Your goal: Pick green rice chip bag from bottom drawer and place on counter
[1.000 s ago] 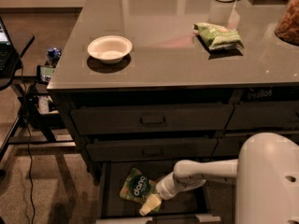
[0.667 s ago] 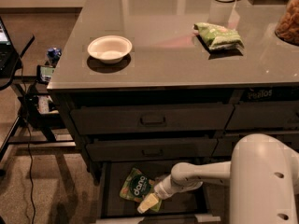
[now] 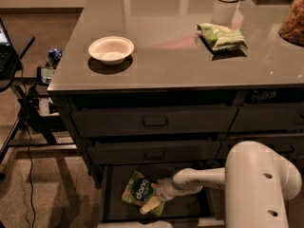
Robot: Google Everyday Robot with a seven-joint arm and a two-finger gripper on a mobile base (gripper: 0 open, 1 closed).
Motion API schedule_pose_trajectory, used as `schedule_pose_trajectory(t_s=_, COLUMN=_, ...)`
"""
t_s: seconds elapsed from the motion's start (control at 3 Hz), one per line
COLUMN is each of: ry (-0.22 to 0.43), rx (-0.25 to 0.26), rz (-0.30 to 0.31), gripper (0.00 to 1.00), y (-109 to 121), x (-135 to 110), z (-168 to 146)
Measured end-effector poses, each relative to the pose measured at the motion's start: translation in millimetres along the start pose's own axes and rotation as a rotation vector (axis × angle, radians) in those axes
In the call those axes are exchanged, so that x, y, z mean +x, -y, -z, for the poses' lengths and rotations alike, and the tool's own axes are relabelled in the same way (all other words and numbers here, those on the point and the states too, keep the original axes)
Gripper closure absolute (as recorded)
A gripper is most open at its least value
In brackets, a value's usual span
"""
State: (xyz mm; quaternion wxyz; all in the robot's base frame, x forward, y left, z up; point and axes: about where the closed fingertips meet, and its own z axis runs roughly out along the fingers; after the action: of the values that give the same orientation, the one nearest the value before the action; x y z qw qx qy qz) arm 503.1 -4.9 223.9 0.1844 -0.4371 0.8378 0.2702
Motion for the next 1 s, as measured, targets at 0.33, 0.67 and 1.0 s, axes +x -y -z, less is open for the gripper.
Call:
schedule_pose_trajectory(t_s=0.33, ry=-0.003, rx=0.003, rz=0.009, gripper=0.0, y=14, x=3, z=-17)
schedule_pose_trajectory(t_s=0.67, ry=-0.006, rx=0.008, rz=0.033, gripper=0.0, y=28, x=0, z=-31)
schedule_pose_trajectory(t_s=1.0, ry=-0.015, rx=0.012, rz=0.054, gripper=0.0, y=40, x=-3, z=-44)
